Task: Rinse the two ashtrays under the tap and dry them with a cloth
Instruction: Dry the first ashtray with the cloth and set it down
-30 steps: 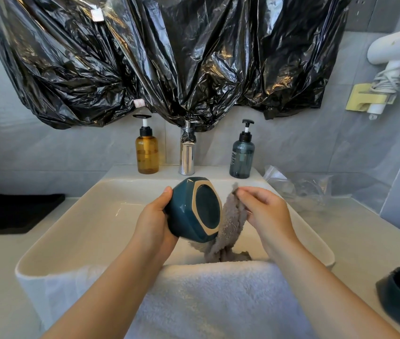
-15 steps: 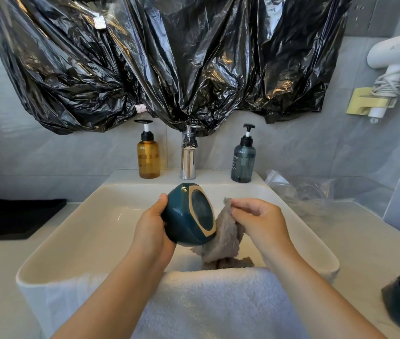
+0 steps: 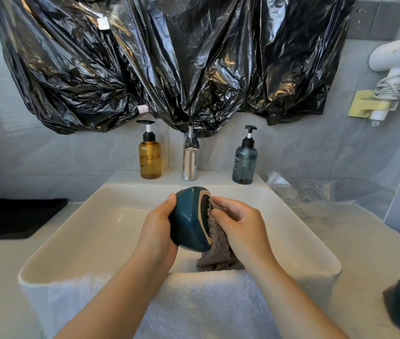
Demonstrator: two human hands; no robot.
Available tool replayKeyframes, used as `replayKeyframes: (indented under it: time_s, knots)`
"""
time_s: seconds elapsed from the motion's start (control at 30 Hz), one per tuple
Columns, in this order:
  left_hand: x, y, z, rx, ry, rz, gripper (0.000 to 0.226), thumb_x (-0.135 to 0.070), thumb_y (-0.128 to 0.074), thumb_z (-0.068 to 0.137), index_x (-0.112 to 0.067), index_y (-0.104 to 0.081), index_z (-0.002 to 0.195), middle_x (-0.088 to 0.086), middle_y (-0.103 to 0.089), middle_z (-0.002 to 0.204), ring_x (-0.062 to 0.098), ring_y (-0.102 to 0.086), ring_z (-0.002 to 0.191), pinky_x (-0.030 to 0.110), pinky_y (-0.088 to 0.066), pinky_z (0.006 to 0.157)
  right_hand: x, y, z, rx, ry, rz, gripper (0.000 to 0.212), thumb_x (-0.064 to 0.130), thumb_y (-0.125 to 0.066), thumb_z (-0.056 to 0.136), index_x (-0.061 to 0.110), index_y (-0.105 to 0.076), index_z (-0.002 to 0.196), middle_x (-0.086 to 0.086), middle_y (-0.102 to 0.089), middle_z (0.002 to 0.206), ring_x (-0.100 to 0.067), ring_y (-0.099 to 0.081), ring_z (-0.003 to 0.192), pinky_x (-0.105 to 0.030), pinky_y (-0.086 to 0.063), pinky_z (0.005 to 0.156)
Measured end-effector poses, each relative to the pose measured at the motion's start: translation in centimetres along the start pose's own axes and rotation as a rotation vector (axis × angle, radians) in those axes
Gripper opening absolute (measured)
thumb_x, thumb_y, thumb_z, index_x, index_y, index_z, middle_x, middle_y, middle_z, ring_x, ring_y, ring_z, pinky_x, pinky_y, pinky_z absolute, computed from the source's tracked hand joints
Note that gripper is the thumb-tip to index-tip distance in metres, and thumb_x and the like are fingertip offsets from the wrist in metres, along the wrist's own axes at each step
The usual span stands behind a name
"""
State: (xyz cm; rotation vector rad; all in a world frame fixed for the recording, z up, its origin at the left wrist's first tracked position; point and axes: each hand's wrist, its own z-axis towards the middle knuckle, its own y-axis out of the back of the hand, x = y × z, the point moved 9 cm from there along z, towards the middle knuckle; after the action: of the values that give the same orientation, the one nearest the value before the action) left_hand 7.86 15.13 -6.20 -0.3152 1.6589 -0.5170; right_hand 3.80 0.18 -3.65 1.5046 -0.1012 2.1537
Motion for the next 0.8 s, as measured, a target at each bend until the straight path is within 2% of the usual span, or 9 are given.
replayKeyframes:
  time_s: [0.17, 0.27, 0.37, 0.5, 0.67, 0.73, 0.8]
  knots:
    - [-0.1, 0.1, 0.2, -0.003, -0.026, 0.063, 0.029, -0.031, -0.042, 0.099, -0.013, -0.064, 0.106, 0.013, -0.068, 0.104, 0.024, -0.061, 0.095, 0.038, -0.046, 0.087, -1.2, -0.5, 0.0, 0.074, -0.152, 0.156, 0.021, 0.015, -0.063, 0.091, 0.020, -0.073, 0.109, 0.007, -0.074, 0.101, -0.008, -0.069, 0.096, -0.035, -0.055, 0.092]
    - [-0.1, -0.2, 0.3, 0.013, -0.032, 0.121, 0.029, -0.030, -0.041, 0.100, -0.012, -0.064, 0.103, 0.014, -0.066, 0.102, 0.024, -0.060, 0.091, 0.037, -0.046, 0.084, -0.9, -0.4, 0.4, -0.043, -0.175, 0.242, 0.017, 0.013, -0.066, 0.089, 0.022, -0.074, 0.101, 0.003, -0.075, 0.096, -0.015, -0.070, 0.094, -0.040, -0.056, 0.090]
    - [-0.2, -0.2, 0.3, -0.005, -0.041, 0.130, 0.027, -0.029, -0.041, 0.100, -0.014, -0.063, 0.099, 0.013, -0.066, 0.101, 0.024, -0.060, 0.091, 0.038, -0.046, 0.084, 0.3, -0.3, 0.5, -0.105, -0.138, 0.281, 0.016, 0.018, -0.070, 0.087, 0.023, -0.073, 0.102, 0.006, -0.074, 0.096, -0.011, -0.069, 0.093, -0.031, -0.057, 0.086]
    - [-0.4, 0.7, 0.2, -0.054, -0.028, 0.043, 0.027, -0.032, -0.042, 0.100, -0.014, -0.063, 0.098, 0.011, -0.067, 0.098, 0.023, -0.062, 0.090, 0.036, -0.049, 0.078, 1.8, -1.5, -1.4, 0.033, -0.029, 0.203, 0.013, 0.018, -0.070, 0.085, 0.026, -0.075, 0.095, 0.010, -0.075, 0.093, -0.004, -0.068, 0.092, -0.020, -0.055, 0.080]
    - [-0.1, 1.1, 0.3, -0.074, 0.010, -0.016, 0.036, -0.034, -0.042, 0.099, -0.011, -0.057, 0.123, 0.013, -0.065, 0.111, 0.026, -0.061, 0.101, 0.040, -0.047, 0.087, 1.6, -1.3, -2.6, 0.177, 0.008, 0.044, 0.019, 0.018, -0.065, 0.090, 0.027, -0.074, 0.104, 0.020, -0.072, 0.094, 0.010, -0.063, 0.092, -0.004, -0.047, 0.074]
    - [0.0, 1.1, 0.3, -0.077, 0.018, -0.038, 0.040, -0.034, -0.044, 0.099, -0.012, -0.053, 0.131, 0.013, -0.063, 0.117, 0.026, -0.060, 0.104, 0.042, -0.045, 0.089, 1.1, -1.3, -2.8, 0.214, 0.012, -0.061, 0.024, 0.015, -0.061, 0.092, 0.029, -0.071, 0.109, 0.023, -0.068, 0.099, 0.009, -0.061, 0.098, 0.000, -0.044, 0.076]
    - [0.0, 1.1, 0.2, -0.083, 0.020, -0.046, 0.039, -0.033, -0.045, 0.099, -0.013, -0.051, 0.131, 0.011, -0.063, 0.114, 0.024, -0.059, 0.099, 0.042, -0.043, 0.088, 0.3, -1.3, -2.7, 0.220, -0.006, -0.145, 0.029, 0.011, -0.057, 0.094, 0.027, -0.069, 0.116, 0.018, -0.068, 0.108, 0.003, -0.060, 0.104, 0.000, -0.043, 0.079]
